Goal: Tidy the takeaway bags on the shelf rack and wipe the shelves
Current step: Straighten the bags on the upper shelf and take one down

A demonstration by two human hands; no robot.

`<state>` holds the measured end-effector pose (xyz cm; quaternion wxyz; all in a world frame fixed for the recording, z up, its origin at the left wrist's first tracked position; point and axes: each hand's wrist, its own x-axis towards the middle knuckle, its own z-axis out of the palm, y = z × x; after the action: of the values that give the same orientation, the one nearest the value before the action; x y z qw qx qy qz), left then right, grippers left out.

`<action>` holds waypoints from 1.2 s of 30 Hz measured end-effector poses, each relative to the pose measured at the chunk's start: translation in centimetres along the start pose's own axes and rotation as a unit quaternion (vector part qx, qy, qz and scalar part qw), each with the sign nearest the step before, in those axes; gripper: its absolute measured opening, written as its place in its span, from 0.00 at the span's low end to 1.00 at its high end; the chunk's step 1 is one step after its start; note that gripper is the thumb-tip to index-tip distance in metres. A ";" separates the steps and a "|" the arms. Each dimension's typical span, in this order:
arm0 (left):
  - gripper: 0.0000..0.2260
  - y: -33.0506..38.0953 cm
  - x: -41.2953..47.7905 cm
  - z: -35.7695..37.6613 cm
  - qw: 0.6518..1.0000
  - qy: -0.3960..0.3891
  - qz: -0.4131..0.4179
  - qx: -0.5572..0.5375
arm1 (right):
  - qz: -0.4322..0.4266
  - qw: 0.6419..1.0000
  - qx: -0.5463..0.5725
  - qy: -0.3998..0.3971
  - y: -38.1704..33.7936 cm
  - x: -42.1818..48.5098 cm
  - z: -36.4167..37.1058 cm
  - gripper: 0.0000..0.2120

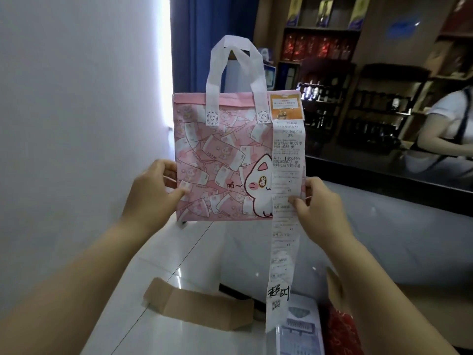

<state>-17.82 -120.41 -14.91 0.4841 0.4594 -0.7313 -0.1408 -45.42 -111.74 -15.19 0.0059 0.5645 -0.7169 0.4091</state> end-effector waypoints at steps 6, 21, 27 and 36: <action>0.15 -2.5 11.3 5.0 0.998 -0.027 0.051 -0.014 | 0.041 0.998 -0.004 0.041 0.6 9.3 2.8 0.08; 0.16 -6.8 30.5 20.4 0.992 -0.053 0.108 -0.041 | 0.068 0.990 -0.037 0.122 8.7 26.7 7.8 0.08; 0.16 -8.0 35.6 26.4 0.993 -0.077 0.083 -0.026 | 0.073 0.991 -0.060 0.098 13.0 32.1 9.4 0.09; 0.13 -11.4 39.2 31.6 0.993 -0.109 0.036 0.021 | 0.061 0.992 -0.093 0.053 15.5 37.2 11.6 0.11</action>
<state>-42.44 -165.83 -15.17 0.3964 0.4244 -0.7988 -0.1572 -66.27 -148.07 -14.37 0.0714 0.4940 -0.7838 0.3695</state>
